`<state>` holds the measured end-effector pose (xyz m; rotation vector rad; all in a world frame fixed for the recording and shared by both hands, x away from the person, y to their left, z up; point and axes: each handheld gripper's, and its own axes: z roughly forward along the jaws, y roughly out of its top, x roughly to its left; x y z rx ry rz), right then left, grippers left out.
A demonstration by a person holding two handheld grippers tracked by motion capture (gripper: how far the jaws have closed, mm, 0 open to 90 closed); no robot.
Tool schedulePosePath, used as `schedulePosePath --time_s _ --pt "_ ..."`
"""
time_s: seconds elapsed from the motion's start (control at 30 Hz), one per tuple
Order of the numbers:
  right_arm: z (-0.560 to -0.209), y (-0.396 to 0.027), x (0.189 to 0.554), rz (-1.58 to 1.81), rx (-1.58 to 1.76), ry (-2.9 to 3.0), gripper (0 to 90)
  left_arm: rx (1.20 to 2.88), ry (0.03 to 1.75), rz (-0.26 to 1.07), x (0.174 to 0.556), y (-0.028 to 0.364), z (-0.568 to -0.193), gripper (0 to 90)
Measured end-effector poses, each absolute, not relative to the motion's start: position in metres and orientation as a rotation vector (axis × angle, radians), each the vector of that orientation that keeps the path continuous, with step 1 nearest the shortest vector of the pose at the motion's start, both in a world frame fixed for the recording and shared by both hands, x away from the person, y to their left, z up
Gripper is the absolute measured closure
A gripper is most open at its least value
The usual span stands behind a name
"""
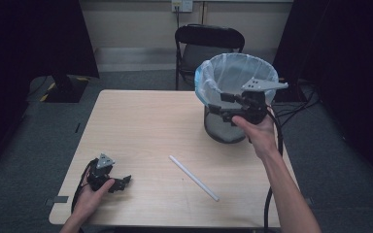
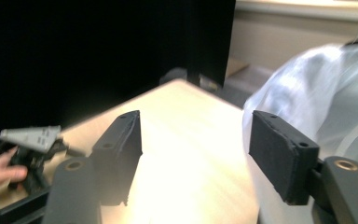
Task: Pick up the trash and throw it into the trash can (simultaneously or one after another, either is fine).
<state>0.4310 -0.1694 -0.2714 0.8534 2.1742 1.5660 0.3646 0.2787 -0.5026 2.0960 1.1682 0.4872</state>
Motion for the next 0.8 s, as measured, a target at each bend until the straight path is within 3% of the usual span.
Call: schedulePosePath --time_s 0.57,0.63,0.8 --pt "-0.345 -0.168 0.393 1.496 0.919 2.255 26.3 2.099 1.167 0.488 0.365 0.279 -0.502 1.3" --pt "-0.355 -0.169 0.39 1.489 0.923 2.29 30.6 2.099 1.167 0.488 0.365 0.279 -0.503 1.3" --pt "-0.375 -0.172 0.382 1.468 0.951 2.334 29.7 2.099 1.167 0.488 0.365 0.279 -0.503 1.3"
